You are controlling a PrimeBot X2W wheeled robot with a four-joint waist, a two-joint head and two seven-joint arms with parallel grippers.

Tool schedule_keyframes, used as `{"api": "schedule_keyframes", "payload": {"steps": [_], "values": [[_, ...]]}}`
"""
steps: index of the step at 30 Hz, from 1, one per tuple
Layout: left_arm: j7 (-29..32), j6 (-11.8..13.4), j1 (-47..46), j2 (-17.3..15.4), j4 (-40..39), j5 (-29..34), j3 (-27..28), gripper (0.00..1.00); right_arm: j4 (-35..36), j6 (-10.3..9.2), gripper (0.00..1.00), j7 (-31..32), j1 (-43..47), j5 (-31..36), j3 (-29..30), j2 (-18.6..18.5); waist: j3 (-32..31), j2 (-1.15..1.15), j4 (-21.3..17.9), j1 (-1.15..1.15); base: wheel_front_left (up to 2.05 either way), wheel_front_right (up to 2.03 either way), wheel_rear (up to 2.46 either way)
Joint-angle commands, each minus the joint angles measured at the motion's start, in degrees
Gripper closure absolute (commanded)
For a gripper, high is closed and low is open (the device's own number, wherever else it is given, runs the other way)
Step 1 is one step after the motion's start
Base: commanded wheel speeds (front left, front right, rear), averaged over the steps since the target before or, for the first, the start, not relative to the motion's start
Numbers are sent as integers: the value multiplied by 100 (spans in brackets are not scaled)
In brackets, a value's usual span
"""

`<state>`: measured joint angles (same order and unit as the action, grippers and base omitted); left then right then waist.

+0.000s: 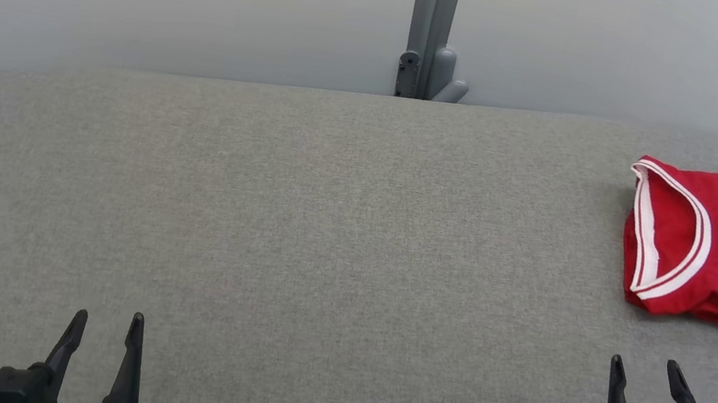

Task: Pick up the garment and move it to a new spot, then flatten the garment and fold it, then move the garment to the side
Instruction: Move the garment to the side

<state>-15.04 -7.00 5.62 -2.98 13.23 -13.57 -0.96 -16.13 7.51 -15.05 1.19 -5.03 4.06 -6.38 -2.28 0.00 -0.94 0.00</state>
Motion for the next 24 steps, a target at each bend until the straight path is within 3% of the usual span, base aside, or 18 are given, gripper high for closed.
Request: {"api": "schedule_keyframes", "payload": {"steps": [1,9,24], "values": [[-15,-11,51,-14,4,-22,55,0,46,-6,0,-15,67,82,-4,20,-13,0,-123,0,0,0,0],[-15,-36,37,-2,122,29,190,0,52,-6,0,-15,26,180,91,146,9,0,-255,0,0,0,0],[-15,-45,77,4,115,-108,249,0,-24,-6,0,-15,-86,170,-115,101,31,0,-86,0,0,0,0]]}}
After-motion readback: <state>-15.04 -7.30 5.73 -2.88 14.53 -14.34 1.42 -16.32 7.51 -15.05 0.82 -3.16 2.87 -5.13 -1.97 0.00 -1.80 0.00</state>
